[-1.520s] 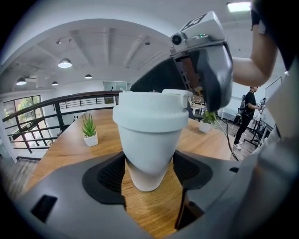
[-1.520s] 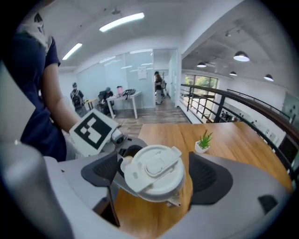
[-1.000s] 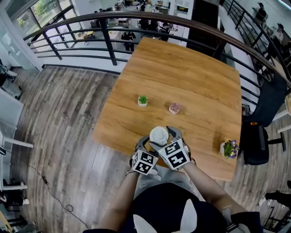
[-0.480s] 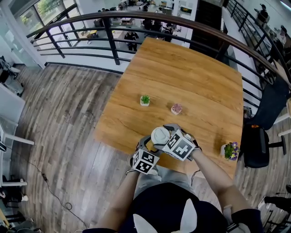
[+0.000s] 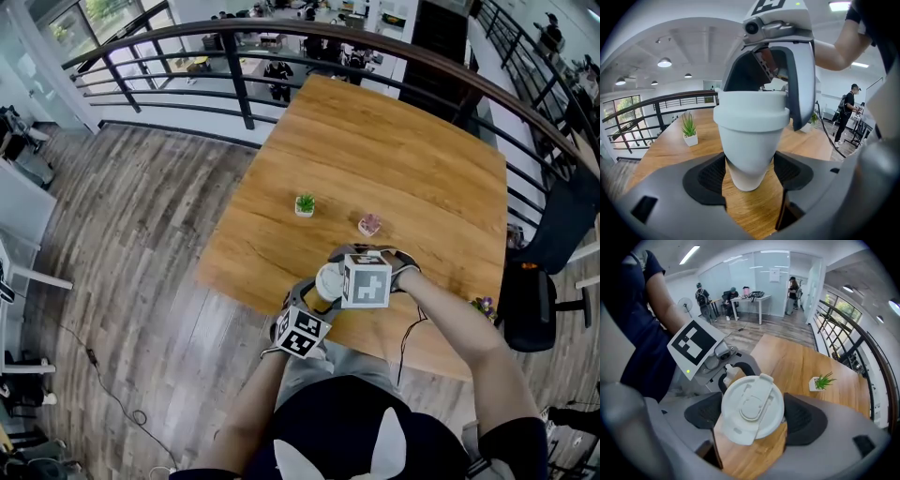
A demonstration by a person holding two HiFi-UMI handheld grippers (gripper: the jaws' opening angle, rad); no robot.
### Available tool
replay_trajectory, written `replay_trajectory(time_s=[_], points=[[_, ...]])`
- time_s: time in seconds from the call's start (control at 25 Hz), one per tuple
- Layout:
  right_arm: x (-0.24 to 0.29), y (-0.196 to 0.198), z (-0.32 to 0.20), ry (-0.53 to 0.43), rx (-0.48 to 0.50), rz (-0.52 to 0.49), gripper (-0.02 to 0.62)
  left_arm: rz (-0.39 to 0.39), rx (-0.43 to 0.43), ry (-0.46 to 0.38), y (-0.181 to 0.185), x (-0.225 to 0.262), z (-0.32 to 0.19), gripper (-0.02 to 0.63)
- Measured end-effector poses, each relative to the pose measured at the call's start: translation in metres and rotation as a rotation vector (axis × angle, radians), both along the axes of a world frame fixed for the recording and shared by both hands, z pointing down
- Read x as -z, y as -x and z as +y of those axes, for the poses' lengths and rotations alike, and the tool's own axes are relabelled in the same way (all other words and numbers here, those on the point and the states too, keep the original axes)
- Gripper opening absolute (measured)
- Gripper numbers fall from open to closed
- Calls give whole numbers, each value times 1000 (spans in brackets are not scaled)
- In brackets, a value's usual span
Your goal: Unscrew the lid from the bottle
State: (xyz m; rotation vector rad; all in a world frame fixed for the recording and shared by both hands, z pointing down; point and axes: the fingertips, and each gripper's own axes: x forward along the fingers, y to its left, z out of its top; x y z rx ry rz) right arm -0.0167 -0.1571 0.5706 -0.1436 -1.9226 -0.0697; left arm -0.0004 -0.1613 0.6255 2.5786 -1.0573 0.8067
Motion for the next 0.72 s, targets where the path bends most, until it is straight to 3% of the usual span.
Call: replay_trajectory(time_s=[0.24, 0.36, 0.52, 0.72], points=[[-3, -4, 5, -77, 302, 124, 412, 0, -2, 3, -2, 1, 1, 334], [-6, -6, 4, -142, 354, 164, 417, 1, 1, 3, -2, 0, 0, 334], [-11, -2, 5, -191, 258, 95, 441, 4, 0, 3, -3, -1, 1, 334], [20, 14, 3, -105, -47, -216, 475, 8, 2, 4, -1, -1, -1, 333]])
